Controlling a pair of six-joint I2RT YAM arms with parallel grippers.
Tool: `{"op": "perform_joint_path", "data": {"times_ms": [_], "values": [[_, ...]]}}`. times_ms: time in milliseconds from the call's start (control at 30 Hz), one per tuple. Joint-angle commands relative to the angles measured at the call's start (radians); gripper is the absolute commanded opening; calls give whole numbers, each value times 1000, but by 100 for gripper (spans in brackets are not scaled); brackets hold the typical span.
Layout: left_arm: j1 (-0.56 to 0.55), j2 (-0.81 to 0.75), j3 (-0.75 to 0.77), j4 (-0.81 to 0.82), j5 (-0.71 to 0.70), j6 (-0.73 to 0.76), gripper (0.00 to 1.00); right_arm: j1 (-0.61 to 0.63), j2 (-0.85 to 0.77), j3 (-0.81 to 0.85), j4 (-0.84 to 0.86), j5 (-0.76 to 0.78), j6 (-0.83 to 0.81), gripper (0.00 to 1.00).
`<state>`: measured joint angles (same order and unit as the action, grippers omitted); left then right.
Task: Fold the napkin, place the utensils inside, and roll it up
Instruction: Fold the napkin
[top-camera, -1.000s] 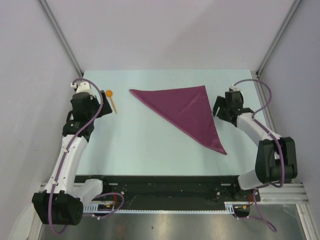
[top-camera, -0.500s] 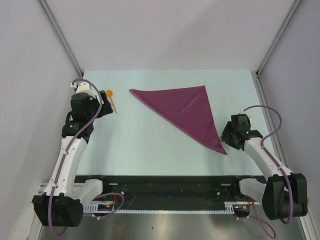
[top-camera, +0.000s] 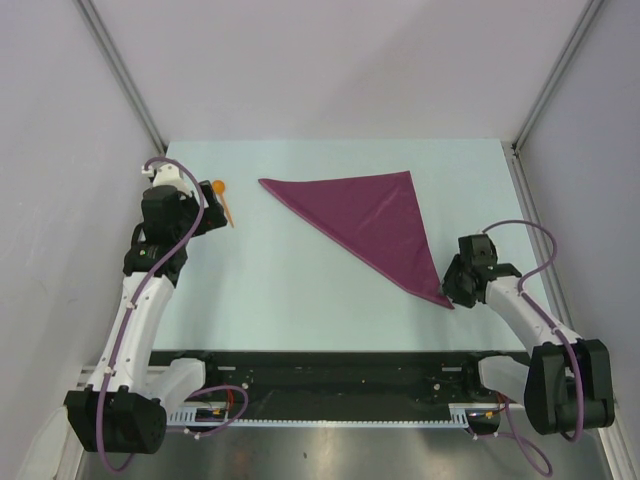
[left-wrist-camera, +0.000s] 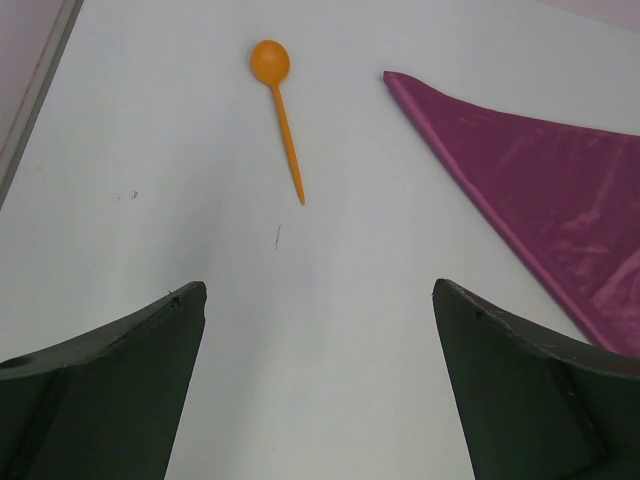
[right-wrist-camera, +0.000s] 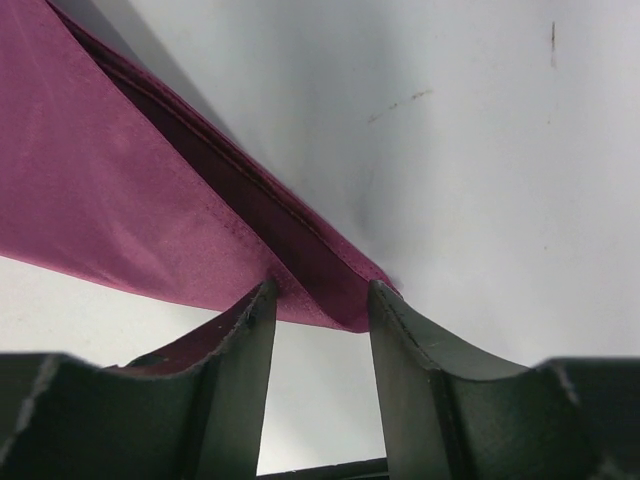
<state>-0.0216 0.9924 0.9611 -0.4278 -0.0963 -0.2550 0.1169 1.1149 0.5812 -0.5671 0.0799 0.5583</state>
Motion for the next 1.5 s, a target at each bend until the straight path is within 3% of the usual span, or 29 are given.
{"op": "perform_joint_path", "data": {"times_ms": [0,233,467,867,1467], "values": [[8,-12,1,32,17,-15,100,12,29,-3,7,-11,12,44],[8,-11,1,34,20,-15,100,33,59,-3,15,3,26,34],[8,-8,2,32,18,-15,100,53,74,-1,6,14,32,1],[8,11,10,26,38,-18,100,115,62,2,-40,49,89,0],[8,17,18,17,43,-13,100,113,68,23,-73,109,86,0]]}}
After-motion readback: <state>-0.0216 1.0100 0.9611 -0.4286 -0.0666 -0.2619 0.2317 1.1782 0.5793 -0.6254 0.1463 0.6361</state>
